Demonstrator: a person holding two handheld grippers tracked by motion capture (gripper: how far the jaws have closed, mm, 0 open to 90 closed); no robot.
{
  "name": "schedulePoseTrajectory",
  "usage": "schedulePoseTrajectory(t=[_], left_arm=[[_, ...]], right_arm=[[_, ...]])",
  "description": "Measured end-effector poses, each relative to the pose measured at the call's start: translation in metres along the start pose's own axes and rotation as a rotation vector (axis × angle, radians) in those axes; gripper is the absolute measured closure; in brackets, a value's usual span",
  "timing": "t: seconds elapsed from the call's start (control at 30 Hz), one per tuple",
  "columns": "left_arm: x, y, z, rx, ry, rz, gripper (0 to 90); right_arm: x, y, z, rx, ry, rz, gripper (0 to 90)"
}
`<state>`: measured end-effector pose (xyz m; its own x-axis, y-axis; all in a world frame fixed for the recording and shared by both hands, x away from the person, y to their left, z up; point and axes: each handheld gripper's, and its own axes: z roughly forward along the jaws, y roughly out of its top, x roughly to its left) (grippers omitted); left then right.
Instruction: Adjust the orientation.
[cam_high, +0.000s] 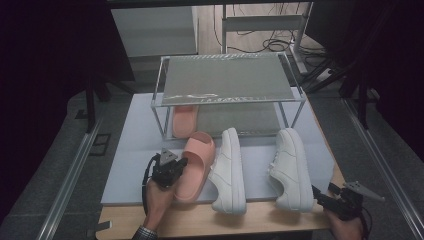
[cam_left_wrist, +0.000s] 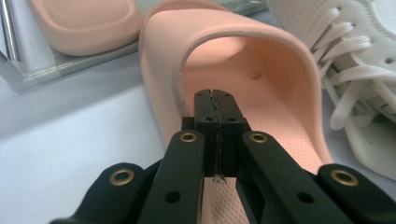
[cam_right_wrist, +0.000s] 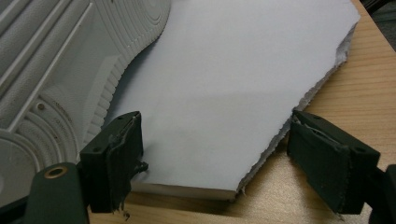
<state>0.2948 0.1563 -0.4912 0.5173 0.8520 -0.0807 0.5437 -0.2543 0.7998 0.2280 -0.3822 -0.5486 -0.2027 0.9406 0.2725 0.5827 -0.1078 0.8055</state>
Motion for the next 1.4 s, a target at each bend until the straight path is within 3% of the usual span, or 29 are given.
schedulePoseTrajectory(t=[0.23, 0.5, 0.67, 0.93, 1.4], left_arm=[[0.006, 0.005, -0.009, -0.014, 0.033, -0.006, 75.3], [0.011, 0.011, 0.008, 0.031, 0.066, -0.028, 66.1], [0.014, 0.014, 0.017, 0.055, 0.059, -0.044, 72.3], [0.014, 0.017, 0.016, 0.059, 0.056, -0.069, 79.1], [0.015, 0.023, 0.002, 0.062, 0.078, -0.037, 83.4]], right_arm=[[0.000, 0.000, 0.000, 0.000, 0.000, 0.000, 18.6], [0.000, 0.000, 0.000, 0.000, 0.000, -0.001, 18.6], [0.000, 0.000, 0.000, 0.000, 0.000, -0.002, 18.6], [0.000, 0.000, 0.000, -0.002, -0.001, -0.001, 18.6], [0.000, 0.000, 0.000, -0.001, -0.001, -0.001, 18.6]])
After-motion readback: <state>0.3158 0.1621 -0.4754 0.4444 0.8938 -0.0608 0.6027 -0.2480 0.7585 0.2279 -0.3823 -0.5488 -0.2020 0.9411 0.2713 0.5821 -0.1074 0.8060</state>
